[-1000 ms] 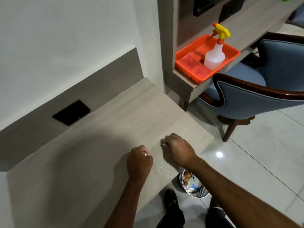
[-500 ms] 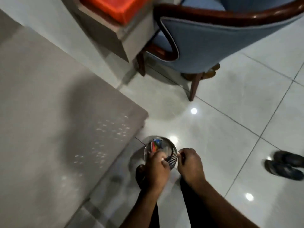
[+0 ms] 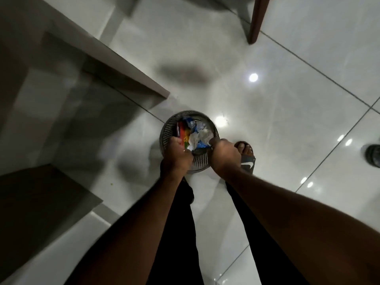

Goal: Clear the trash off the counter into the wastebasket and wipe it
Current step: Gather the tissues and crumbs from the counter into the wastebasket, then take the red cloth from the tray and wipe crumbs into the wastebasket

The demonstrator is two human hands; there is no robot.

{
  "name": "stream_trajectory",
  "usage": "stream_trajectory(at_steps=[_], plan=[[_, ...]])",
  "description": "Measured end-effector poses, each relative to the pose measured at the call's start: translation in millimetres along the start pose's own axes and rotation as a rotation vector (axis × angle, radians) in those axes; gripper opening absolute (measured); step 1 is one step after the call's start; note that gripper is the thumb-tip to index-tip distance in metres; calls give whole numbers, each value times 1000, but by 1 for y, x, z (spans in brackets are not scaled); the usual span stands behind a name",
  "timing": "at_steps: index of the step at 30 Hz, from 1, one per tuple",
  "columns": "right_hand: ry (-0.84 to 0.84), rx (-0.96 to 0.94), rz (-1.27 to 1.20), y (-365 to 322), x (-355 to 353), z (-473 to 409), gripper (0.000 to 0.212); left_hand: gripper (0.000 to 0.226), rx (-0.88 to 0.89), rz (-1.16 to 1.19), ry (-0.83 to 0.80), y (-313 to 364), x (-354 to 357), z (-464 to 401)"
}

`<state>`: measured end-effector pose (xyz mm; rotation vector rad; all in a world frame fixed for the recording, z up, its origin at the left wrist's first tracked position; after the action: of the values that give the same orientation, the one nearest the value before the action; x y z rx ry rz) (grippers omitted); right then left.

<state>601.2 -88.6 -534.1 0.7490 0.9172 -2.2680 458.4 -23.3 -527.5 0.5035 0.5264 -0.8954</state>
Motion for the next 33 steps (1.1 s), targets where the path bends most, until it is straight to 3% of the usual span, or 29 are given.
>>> stream_trajectory(at_steps=[4,10,15,18,22,24,28,33], plan=[[64,-29,-57,-13,-30,18,18,29,245,-41,62,47,-23,49],[337,-133,-378,-76,-171,80,16,35,702,34,274,158,-127,205],[647,-306,-436,-167,-313,109,13,40,936,180,687,242,-283,290],[798,-508,-325,-242,-385,113,13,50,817,207,874,269,-395,271],[780,-686,-219,-332,-440,98,20,68,453,-10,808,265,-489,196],[768,-761,-198,-369,-457,87,22,73,345,-93,765,245,-500,163],[818,-855,-144,-424,-482,57,19,87,320,-174,769,220,-492,127],[730,-780,-39,-484,-523,-21,17,95,267,-240,742,225,-495,110]])
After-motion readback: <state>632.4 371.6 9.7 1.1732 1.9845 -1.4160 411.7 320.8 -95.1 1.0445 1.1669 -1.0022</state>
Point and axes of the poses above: each hand's wrist, its own z-axis away from the middle knuckle, its own x-axis out of the palm, y = z × x, the point moved 6 cm from there along -z, towards the middle knuckle, and after that the axes turned 8 degrees about -x, right-handed, at the moved point
